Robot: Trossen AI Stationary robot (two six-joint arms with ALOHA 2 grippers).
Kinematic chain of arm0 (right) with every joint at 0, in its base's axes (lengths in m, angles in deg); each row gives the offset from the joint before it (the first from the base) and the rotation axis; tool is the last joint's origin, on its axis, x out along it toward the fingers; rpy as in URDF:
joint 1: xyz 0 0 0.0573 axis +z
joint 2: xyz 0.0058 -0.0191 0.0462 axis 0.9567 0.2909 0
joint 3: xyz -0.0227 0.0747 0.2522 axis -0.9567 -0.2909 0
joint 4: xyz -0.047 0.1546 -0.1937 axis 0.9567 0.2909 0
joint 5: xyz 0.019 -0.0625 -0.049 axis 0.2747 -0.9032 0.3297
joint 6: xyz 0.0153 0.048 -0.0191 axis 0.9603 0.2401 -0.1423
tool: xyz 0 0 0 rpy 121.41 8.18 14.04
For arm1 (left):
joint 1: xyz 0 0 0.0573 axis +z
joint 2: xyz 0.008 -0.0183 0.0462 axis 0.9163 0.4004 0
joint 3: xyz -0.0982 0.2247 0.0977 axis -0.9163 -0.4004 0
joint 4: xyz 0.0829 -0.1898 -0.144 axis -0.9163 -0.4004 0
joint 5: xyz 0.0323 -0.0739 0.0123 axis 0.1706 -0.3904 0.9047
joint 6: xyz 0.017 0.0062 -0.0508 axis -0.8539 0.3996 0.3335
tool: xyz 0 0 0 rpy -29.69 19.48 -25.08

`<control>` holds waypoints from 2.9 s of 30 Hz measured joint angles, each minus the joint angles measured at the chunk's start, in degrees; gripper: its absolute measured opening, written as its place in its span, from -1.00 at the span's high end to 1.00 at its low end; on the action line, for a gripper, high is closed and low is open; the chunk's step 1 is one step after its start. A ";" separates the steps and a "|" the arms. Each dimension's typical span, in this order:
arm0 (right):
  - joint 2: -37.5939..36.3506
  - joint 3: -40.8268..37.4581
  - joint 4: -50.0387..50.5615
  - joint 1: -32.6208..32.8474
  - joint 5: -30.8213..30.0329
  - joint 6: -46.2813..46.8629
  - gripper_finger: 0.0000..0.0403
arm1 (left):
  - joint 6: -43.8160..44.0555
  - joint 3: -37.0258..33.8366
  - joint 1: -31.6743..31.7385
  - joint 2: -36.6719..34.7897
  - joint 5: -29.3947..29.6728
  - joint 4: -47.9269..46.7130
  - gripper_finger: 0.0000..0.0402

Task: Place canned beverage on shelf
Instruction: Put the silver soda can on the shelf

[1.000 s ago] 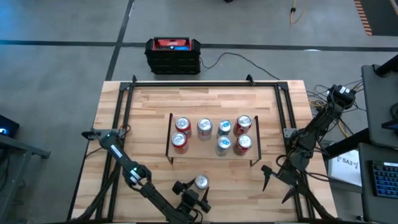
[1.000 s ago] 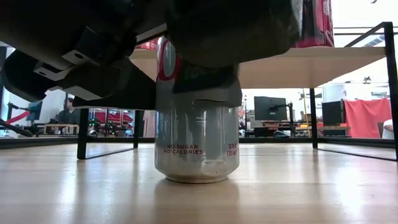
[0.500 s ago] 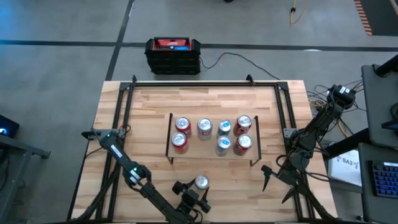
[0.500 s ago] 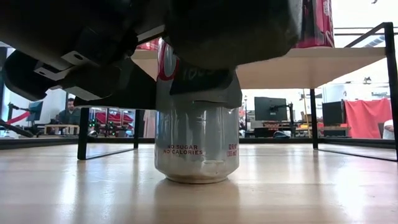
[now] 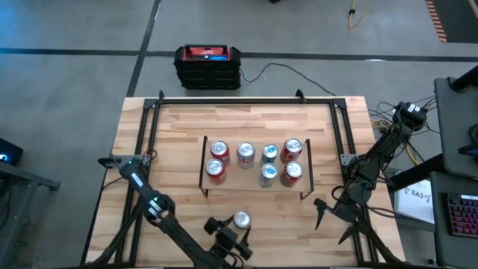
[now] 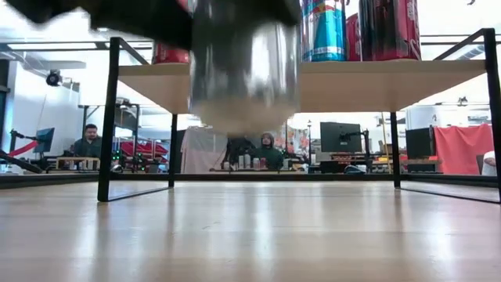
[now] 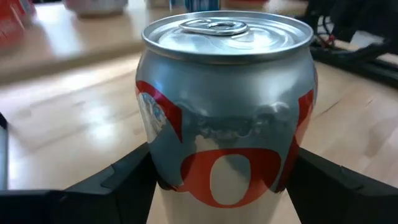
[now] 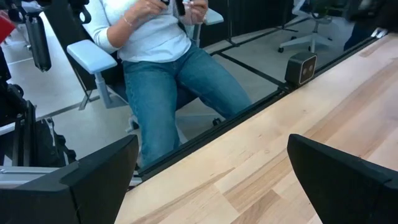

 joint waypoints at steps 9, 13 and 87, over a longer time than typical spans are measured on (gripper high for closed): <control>0.00 0.00 0.12 0.00 0.00 0.01 -0.99 | -9.18 0.07 0.39 -8.52 0.59 -0.04 -0.39; 0.00 0.00 0.13 0.00 0.01 0.07 -0.99 | -11.40 0.12 1.16 -10.68 1.85 -0.04 -0.46; 0.01 0.00 0.11 0.00 0.01 0.07 -0.99 | -9.60 -4.86 15.82 -14.64 -2.53 -0.07 -0.55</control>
